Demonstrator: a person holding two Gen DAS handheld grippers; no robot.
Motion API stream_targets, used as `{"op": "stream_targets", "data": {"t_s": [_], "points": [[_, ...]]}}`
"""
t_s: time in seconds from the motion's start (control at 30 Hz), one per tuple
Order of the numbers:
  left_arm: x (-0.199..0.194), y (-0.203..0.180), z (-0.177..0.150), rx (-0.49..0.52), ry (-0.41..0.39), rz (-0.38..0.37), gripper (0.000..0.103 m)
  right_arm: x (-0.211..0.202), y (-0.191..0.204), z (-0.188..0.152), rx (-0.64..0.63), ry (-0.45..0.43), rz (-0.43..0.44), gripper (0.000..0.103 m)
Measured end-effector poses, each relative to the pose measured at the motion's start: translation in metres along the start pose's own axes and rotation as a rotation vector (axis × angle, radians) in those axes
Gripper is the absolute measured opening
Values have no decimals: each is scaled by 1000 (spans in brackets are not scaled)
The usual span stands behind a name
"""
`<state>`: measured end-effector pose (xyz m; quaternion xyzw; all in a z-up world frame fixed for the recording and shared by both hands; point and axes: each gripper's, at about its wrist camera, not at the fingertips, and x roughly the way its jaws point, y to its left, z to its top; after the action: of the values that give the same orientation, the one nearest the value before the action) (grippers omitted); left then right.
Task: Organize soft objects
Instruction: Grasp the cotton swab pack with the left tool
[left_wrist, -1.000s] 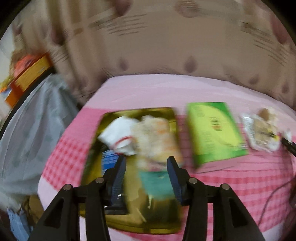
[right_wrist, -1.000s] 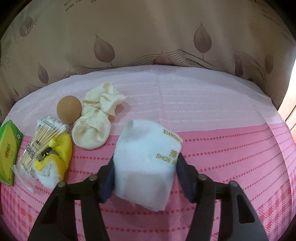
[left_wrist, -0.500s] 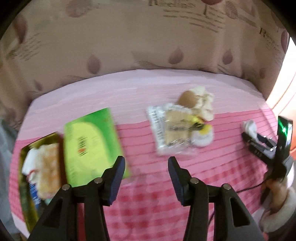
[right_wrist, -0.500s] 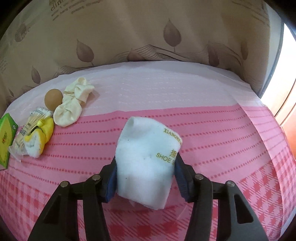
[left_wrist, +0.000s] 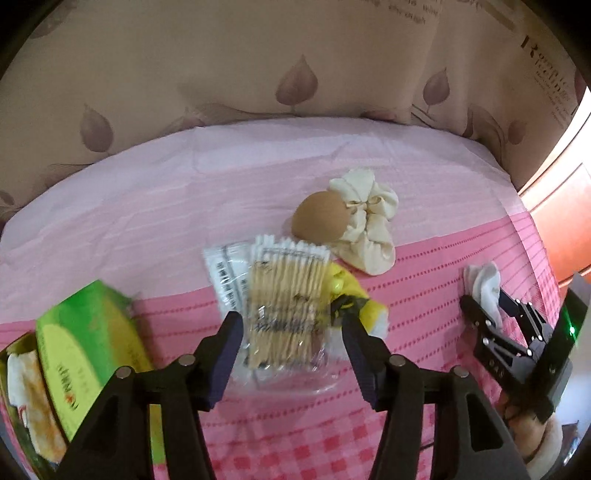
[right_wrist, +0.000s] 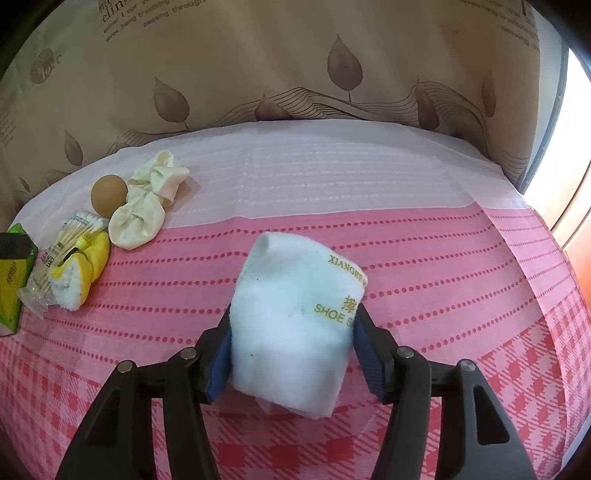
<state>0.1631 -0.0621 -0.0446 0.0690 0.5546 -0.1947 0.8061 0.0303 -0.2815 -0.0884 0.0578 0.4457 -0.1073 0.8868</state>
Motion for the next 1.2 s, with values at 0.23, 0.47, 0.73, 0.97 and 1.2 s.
{"op": "stream_targets", "data": {"t_s": [0.23,0.47,0.73,0.97,1.2], "points": [[27,0,14,-18,45,38,58,-1,-1,0,3,0,16,61],[49,8,18,-42,66,53,67,-1,0,0,-1,3,32,66],[54,12,19,-60,40,45,51,-2,2,1,-5,6,35,68],[40,5,17,-44,18,38,31,-1,3,1,-10,8,39,71],[23,4,10,-44,-9,39,30,-1,3,1,-8,8,40,71]]}}
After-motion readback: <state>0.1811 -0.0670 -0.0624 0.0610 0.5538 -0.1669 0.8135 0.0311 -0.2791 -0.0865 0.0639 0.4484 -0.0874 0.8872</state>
